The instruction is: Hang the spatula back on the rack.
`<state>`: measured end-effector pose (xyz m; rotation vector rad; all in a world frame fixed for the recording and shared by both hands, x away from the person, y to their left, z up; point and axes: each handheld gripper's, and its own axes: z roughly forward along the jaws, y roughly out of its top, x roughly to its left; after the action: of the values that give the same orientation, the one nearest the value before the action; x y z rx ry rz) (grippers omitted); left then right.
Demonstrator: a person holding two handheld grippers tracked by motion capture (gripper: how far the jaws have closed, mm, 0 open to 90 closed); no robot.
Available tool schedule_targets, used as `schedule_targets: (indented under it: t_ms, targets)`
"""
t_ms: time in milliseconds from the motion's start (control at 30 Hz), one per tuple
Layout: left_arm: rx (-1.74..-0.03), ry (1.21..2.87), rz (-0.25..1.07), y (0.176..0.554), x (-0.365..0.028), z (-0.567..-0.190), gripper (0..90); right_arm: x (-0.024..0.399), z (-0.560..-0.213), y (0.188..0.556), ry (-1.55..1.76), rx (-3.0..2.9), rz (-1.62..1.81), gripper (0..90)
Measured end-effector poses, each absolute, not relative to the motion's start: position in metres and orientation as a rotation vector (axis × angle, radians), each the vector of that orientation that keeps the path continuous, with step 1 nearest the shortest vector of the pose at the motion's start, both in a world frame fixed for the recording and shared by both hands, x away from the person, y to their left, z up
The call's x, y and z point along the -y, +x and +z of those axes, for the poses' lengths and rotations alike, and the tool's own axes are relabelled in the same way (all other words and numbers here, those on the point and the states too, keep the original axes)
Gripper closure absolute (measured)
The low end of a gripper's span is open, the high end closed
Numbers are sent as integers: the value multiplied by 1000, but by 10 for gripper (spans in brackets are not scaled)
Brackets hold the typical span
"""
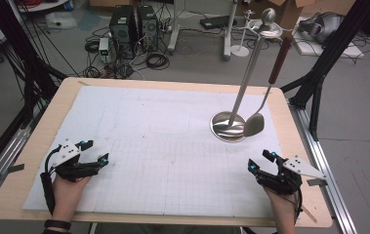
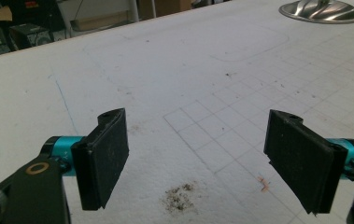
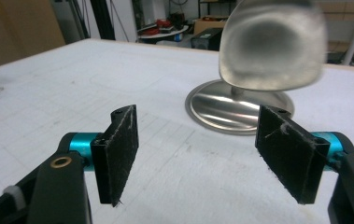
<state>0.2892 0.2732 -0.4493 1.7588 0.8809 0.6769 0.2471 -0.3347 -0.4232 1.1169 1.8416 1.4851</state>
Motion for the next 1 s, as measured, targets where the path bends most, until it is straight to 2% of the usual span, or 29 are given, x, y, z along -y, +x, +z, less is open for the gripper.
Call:
schedule_targets:
  t_ms: [333,1000]
  targets:
    - [-878,1760,674,289,-273,-449,221,328,-444,252,1127,-1872,1465,295]
    - [-875,1759,677,289,-274,-449,221,325,-447,254,1139,-1895,1441,267]
